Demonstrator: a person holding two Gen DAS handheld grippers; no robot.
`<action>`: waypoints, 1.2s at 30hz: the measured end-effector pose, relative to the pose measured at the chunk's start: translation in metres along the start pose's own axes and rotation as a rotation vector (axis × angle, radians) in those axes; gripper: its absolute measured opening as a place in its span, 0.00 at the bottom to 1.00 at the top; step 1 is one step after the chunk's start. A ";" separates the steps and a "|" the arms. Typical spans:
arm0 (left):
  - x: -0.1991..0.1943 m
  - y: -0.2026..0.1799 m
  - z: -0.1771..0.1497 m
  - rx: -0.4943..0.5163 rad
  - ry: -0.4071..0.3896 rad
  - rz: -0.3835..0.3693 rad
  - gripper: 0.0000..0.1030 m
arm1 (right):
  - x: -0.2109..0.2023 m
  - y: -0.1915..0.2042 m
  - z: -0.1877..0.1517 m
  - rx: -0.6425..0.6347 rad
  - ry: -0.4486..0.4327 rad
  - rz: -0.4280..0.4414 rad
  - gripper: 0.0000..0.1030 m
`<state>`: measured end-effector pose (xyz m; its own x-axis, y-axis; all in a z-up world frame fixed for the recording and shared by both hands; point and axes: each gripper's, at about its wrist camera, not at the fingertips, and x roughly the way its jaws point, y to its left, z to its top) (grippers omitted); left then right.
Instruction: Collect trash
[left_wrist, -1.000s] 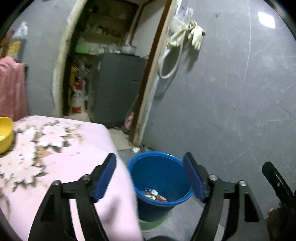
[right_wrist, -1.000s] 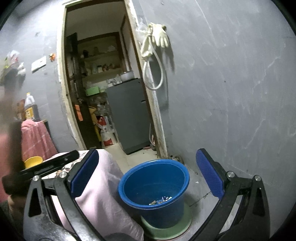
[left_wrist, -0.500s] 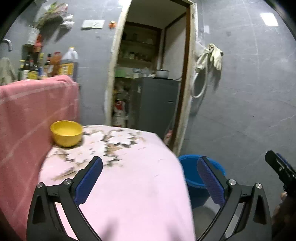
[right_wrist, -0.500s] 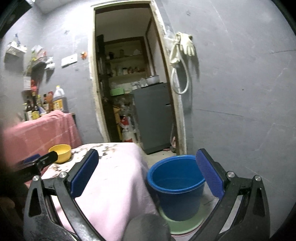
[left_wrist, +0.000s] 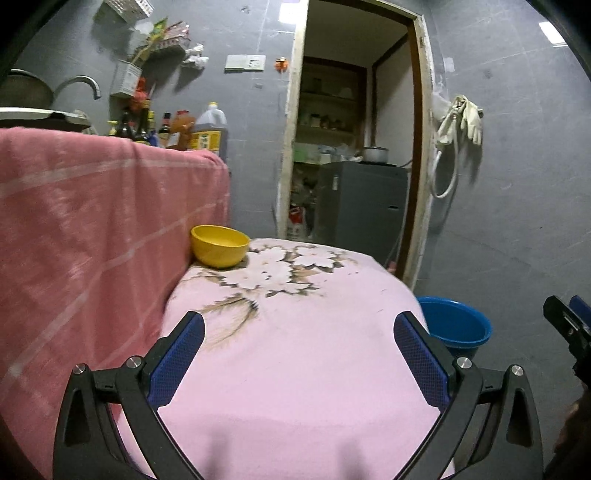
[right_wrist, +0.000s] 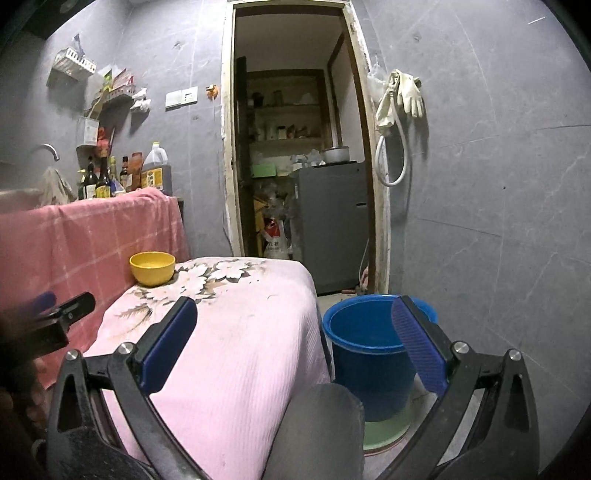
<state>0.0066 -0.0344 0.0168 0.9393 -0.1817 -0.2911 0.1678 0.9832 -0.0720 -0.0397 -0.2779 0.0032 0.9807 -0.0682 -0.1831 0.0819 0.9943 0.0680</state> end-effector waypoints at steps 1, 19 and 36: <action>-0.002 0.001 -0.003 0.000 -0.002 0.008 0.98 | -0.001 0.001 -0.002 0.001 0.002 -0.001 1.00; -0.004 0.004 -0.017 0.021 0.012 0.025 0.98 | 0.002 0.002 -0.013 0.023 0.053 0.005 1.00; 0.000 0.006 -0.022 0.007 0.023 0.029 0.98 | 0.007 0.007 -0.017 0.022 0.070 0.006 1.00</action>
<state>0.0008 -0.0287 -0.0046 0.9365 -0.1533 -0.3152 0.1427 0.9881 -0.0566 -0.0355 -0.2700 -0.0145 0.9665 -0.0551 -0.2508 0.0802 0.9926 0.0911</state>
